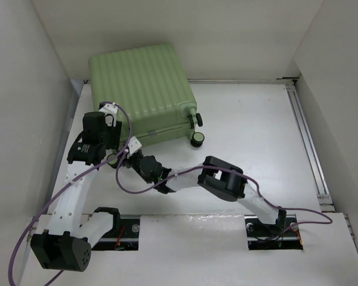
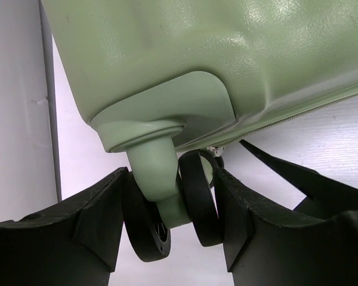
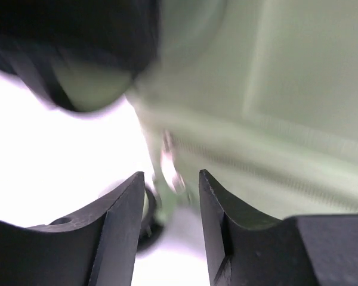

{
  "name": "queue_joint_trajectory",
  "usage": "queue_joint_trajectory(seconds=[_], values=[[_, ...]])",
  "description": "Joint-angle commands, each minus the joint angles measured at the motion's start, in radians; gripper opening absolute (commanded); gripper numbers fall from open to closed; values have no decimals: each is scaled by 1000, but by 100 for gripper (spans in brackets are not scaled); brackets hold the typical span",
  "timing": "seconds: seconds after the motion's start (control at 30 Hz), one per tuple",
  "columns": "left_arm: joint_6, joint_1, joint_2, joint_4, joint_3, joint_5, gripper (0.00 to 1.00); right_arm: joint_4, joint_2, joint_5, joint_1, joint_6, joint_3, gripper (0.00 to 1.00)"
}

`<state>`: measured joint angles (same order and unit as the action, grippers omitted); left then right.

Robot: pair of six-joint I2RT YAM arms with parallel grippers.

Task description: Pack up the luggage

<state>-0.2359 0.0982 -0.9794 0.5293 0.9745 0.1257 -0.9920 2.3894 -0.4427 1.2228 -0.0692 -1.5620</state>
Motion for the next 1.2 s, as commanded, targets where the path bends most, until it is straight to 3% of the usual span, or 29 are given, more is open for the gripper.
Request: queue_joint_trajectory(seconds=[0.0,0.2,0.3,0.53,0.7,1.0,1.17], values=[[-36,6,-1,-61,4,-11,0,79,13,-27,7,77,33,47],[-45,15,-10,-61,4,-11,0,73,4,-56,18,86,54,53],[-45,24,-10,-61,4,-11,0,73,25,-56,18,2,8,55],[-45,35,-10,-61,4,-11,0,98,59,-117,18,2,-105,67],[-45,46,-10,-61,4,-1,0,135,94,-211,18,2,-177,67],[-54,55,-10,-71,-14,17,0,188,132,-260,18,-18,-257,53],[-54,55,-1,-71,-14,17,0,179,123,-220,18,-69,-257,35]])
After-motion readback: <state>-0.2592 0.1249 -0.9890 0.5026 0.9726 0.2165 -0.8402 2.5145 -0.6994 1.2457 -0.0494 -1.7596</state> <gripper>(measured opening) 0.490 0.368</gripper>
